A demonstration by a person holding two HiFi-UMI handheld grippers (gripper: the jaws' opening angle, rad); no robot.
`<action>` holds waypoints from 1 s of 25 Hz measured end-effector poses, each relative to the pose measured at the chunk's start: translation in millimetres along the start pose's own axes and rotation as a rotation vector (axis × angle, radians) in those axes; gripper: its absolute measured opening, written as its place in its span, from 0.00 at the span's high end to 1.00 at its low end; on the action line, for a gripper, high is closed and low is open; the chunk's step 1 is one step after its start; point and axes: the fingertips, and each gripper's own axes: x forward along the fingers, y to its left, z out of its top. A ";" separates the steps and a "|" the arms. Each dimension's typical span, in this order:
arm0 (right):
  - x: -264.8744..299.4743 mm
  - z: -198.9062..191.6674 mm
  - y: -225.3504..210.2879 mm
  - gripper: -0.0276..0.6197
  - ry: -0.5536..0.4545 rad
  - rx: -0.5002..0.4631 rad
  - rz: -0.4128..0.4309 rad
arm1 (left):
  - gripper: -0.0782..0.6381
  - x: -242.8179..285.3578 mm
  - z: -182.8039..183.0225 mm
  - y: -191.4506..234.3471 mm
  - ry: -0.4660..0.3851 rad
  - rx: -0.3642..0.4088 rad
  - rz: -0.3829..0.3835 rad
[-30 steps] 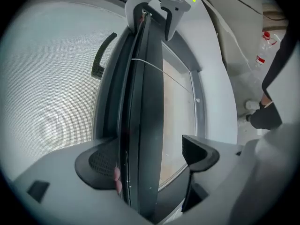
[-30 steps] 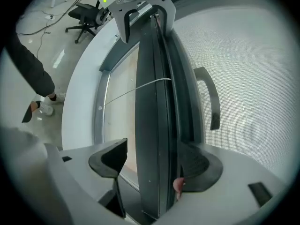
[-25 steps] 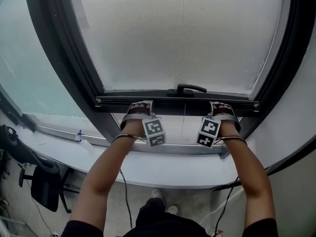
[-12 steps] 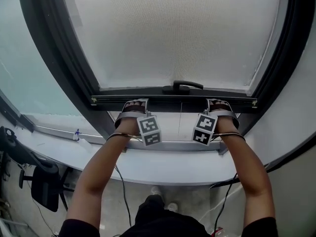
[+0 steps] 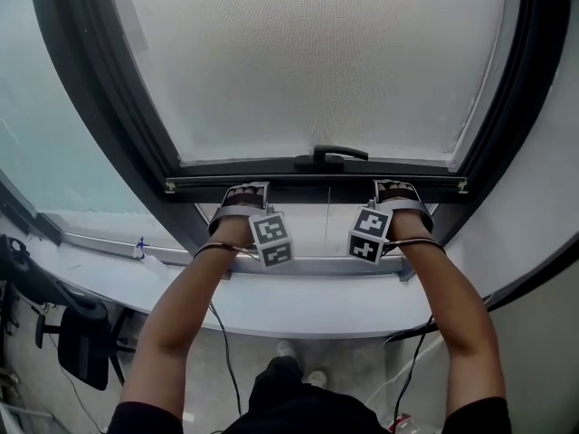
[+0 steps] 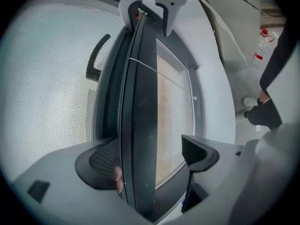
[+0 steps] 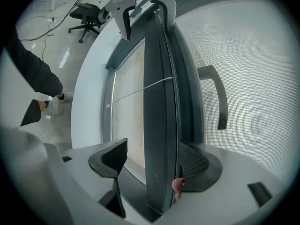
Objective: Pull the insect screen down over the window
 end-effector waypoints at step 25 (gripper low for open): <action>1.4 3.8 -15.7 0.45 -0.103 0.027 -0.037 | 0.41 3.4 -0.3 19.5 -0.017 -0.004 0.030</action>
